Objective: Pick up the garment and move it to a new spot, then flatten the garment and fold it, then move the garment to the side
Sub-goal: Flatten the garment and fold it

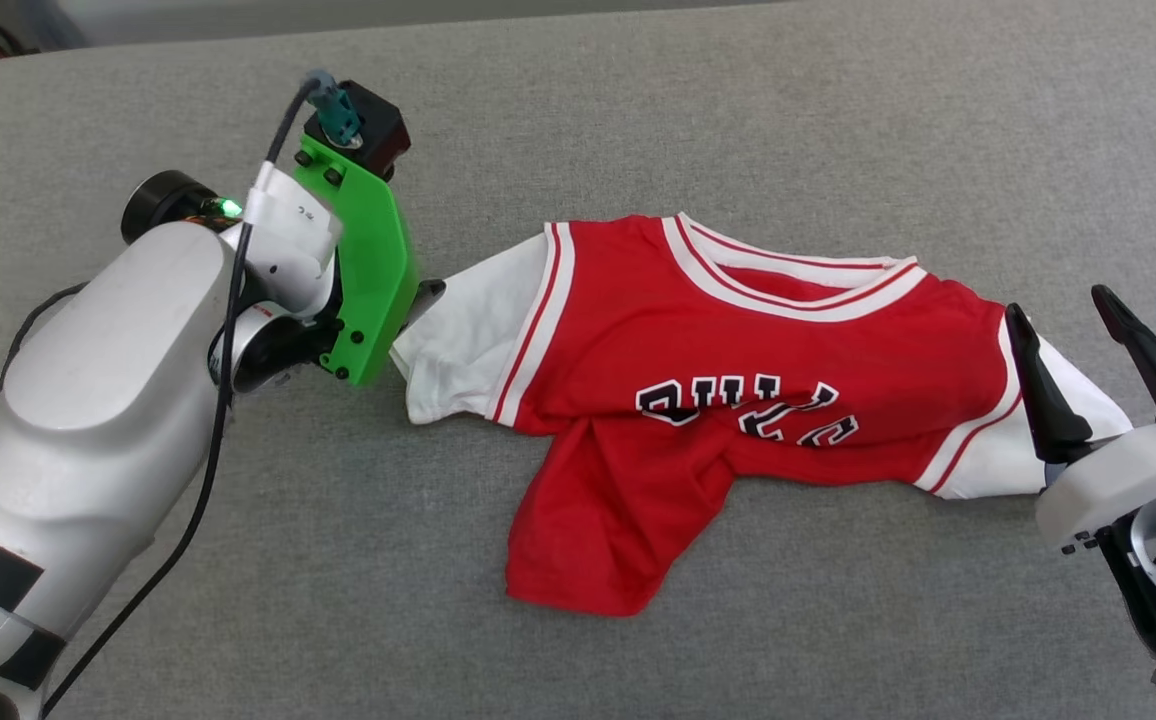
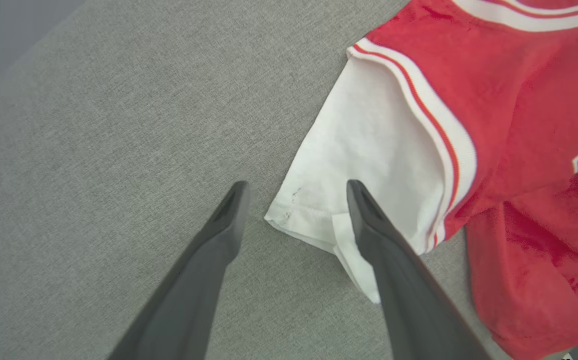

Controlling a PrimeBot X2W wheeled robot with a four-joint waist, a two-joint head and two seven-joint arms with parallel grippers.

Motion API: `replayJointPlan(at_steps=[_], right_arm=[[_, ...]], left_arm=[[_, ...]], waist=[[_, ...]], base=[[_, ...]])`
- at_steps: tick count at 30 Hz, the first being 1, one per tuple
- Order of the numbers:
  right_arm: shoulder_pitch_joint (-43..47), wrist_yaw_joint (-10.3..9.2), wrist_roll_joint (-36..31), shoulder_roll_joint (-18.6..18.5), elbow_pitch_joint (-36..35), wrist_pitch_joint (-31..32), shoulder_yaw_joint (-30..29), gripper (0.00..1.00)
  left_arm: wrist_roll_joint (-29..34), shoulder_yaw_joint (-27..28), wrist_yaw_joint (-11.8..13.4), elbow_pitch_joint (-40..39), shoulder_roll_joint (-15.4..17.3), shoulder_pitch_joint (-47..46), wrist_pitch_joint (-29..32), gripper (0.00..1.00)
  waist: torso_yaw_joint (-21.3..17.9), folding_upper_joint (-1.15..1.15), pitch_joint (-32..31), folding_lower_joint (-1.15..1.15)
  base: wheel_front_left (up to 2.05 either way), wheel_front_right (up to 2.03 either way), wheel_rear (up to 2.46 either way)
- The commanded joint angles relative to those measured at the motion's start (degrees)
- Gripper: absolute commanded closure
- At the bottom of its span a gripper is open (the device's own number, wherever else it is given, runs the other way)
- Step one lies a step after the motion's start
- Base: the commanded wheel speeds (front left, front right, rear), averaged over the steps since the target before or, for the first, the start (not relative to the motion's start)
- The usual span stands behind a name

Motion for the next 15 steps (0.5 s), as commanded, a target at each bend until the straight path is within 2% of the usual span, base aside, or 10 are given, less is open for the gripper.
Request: replayJointPlan(at_steps=[1,2,8,14,15], right_arm=[[-1.4,-0.03,0.3,-0.1,0.6,-0.7,0.2,0.0],[-2.7,-0.03,0.6,-0.1,1.7,-1.4,0.9,0.0],[-3.9,-0.03,0.1,0.8,2.2,-2.0,1.7,0.0],[-4.7,-0.03,0.3,0.7,3.5,-2.9,2.1,0.0],[-4.7,-0.03,0.3,0.6,3.6,-3.0,2.1,0.0]], left_arm=[[-0.9,-1.7,-0.2,0.7,0.7,-1.6,0.5,0.0],[-1.6,-6.3,-0.2,2.5,1.8,-3.0,1.0,0.0],[-2.7,-14.1,-0.2,6.2,4.0,-4.6,-0.8,0.0],[-6.5,-19.5,-0.2,7.9,4.2,-4.2,-2.5,0.0],[-7.1,-20.4,-0.2,7.8,4.2,-4.0,-2.0,0.65]], waist=[[-1.6,0.0,2.1,0.0],[-2.4,0.0,3.5,0.0],[-3.4,0.0,5.8,0.0],[-3.4,0.0,7.0,0.0],[-3.4,0.0,6.9,0.0]], base=[[0.0,0.0,0.0],[0.0,0.0,0.0],[0.0,0.0,0.0],[0.0,0.0,0.0],[0.0,0.0,0.0]])
